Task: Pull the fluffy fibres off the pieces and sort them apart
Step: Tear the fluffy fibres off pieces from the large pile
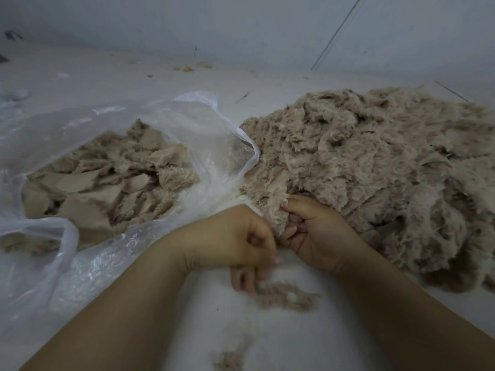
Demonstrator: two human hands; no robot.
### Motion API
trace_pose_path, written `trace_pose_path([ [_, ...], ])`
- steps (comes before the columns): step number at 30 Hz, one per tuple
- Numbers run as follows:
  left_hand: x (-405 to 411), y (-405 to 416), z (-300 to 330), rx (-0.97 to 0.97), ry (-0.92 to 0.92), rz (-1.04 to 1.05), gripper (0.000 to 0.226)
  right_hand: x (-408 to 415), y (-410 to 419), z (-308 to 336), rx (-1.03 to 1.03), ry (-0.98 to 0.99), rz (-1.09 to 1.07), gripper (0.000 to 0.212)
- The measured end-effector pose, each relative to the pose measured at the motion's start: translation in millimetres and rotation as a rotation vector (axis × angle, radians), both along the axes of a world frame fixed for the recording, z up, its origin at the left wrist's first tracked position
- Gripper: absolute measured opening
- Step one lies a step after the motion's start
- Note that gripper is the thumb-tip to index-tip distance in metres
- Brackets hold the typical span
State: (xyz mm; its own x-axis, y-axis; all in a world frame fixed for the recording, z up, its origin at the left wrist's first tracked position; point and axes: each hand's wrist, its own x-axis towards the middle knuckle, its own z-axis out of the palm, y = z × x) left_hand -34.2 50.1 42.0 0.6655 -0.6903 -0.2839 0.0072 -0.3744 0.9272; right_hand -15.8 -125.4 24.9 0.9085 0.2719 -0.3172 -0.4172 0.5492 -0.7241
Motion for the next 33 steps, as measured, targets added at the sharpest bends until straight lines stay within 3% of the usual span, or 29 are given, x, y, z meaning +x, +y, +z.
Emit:
trace_pose_path([
  [4,10,2,3,-0.122,-0.217,0.523,0.038,1,1,0,-0.011,-0.033,0.050,0.028],
  [7,10,-9,-4,-0.122,-0.340,0.591,0.041,2,0,-4,-0.047,-0.066,0.084,0.024],
  [10,10,-19,-13,-0.141,-0.366,0.673,0.025,1,-1,-2,-0.058,-0.101,0.151,0.008],
  [12,14,-19,-16,-0.191,-0.306,0.760,0.018,1,-1,-2,-0.048,-0.117,0.193,0.024],
  [15,17,-18,-15,-0.235,-0.198,0.863,0.026,3,-1,-4,-0.055,-0.085,0.165,0.038],
  [18,14,-19,-13,-0.269,-0.225,0.819,0.034,4,-2,-5,-0.068,-0.075,0.146,0.033],
  [20,11,-23,-14,-0.280,-0.240,0.750,0.043,4,-1,-6,-0.110,-0.090,0.162,0.041],
  [22,12,-26,-16,-0.332,-0.218,0.755,0.033,3,-1,-5,-0.142,-0.088,0.170,0.049],
  [24,15,-25,-19,-0.366,-0.168,0.841,0.024,3,-2,-6,-0.099,-0.084,0.164,0.035],
  [27,19,-18,-19,-0.401,-0.136,0.912,0.032,4,-3,-6,-0.038,-0.065,0.148,0.014],
  [30,17,-11,-13,-0.298,-0.135,0.768,0.047,3,-2,-5,-0.049,-0.055,0.140,0.021],
  [33,15,-7,-10,-0.159,-0.095,0.596,0.041,2,-2,-4,-0.054,-0.063,0.154,0.023],
])
